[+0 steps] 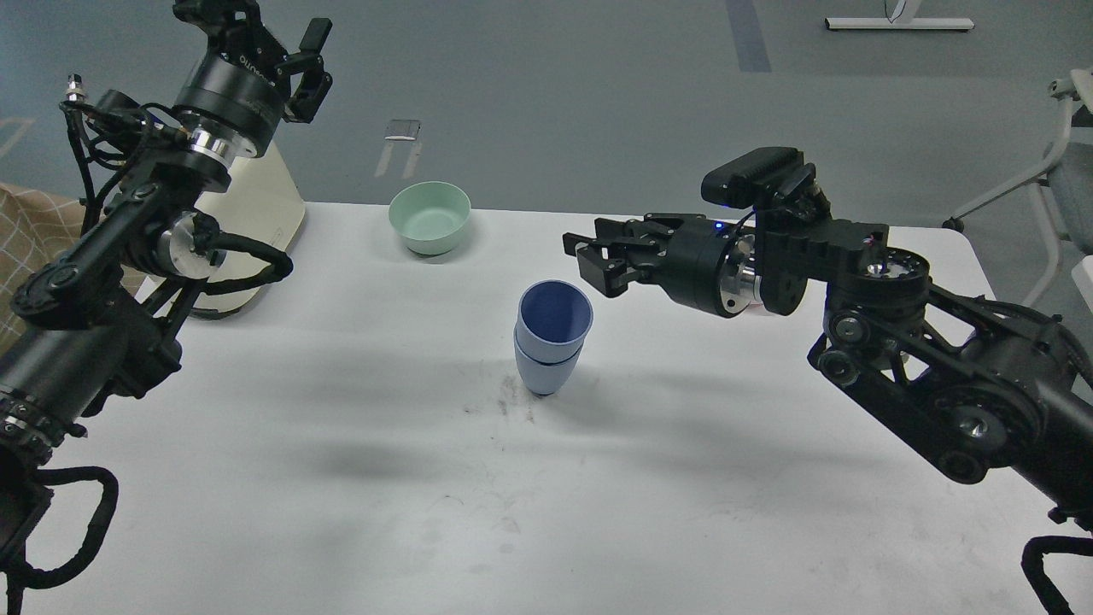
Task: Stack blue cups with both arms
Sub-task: 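Release the cup into the stack and pull the right hand back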
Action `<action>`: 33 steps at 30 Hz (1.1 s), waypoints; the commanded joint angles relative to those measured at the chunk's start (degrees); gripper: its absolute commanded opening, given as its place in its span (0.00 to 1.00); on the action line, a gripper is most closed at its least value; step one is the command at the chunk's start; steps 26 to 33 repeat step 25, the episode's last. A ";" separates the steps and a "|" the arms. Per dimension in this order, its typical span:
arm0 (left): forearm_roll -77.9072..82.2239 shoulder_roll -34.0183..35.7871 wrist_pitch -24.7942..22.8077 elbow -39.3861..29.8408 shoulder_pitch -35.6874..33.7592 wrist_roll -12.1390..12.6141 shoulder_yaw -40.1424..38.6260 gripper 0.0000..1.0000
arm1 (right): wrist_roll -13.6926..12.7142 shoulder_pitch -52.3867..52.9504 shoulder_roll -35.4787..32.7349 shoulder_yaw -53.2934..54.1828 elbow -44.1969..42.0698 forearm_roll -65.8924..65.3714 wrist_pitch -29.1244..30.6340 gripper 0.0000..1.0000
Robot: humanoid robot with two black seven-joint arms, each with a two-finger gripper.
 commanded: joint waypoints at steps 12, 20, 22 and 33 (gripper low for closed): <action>-3.25 0.00 -2.76 -0.05 0.71 -0.43 -0.88 0.97 | 0.51 0.09 4.23 39.51 -12.49 19.08 0.01 1.00; -6.68 -0.01 -2.76 0.03 0.71 -0.43 -2.10 0.97 | 0.51 -0.26 1.49 46.38 -23.57 42.28 -6.62 1.00; -6.86 0.08 -2.76 0.12 0.71 -0.43 -2.46 0.98 | 0.51 -0.70 0.88 46.56 -24.46 45.03 -7.16 1.00; -6.86 -0.09 -2.76 0.12 0.71 -0.35 -3.07 0.98 | 0.51 -1.40 -0.18 47.35 -25.43 51.36 -7.60 1.00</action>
